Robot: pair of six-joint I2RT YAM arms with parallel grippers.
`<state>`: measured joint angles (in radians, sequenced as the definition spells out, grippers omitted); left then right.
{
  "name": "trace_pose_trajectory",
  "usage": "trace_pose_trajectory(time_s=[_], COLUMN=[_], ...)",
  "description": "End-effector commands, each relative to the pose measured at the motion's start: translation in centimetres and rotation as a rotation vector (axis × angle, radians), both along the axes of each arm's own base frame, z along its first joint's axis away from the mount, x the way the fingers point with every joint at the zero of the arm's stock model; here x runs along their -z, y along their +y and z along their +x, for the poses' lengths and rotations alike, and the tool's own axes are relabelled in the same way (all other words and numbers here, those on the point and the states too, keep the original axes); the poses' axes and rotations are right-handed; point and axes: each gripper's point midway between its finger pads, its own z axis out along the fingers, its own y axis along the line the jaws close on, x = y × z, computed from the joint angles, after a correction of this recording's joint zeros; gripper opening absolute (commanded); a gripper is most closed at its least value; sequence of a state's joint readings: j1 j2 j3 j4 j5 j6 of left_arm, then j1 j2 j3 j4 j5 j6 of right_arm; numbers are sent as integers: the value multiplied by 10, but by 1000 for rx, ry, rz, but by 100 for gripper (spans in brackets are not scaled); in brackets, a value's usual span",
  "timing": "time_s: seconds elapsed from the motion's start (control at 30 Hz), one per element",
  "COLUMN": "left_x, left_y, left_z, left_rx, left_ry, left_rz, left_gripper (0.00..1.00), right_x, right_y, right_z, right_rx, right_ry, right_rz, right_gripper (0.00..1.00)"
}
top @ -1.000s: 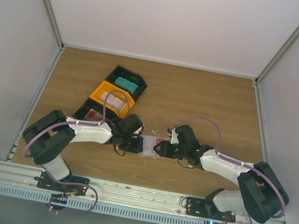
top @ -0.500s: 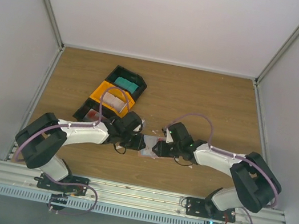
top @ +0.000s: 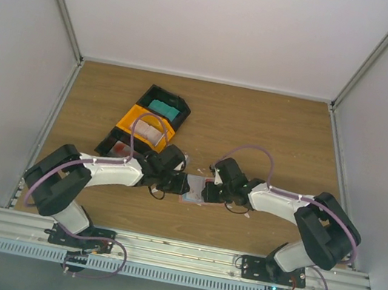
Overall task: Put the credit cards into the card holder
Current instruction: Insert the credit card into the card holder.
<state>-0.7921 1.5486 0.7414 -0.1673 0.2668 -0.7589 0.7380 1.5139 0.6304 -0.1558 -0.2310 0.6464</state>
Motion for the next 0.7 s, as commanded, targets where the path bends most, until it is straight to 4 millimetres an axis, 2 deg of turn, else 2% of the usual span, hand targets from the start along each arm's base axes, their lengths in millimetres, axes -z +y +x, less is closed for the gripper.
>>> trace_pose_trajectory(time_s=[0.0,0.37,0.67], left_x=[0,2,-11], left_y=[-3,-16,-30], left_z=[6,0,-3], left_rx=[-2,59,129], left_ry=[-37,-8,-28], left_rz=[-3,-57,-129], left_gripper=[22,24,24], right_x=[26,28,21], right_y=[-22,-21,-19], right_z=[-11,-12,-10], right_rx=[28,28,44], right_ry=[45,50,33], right_rz=[-118,-105,-83], right_gripper=[3,2,5])
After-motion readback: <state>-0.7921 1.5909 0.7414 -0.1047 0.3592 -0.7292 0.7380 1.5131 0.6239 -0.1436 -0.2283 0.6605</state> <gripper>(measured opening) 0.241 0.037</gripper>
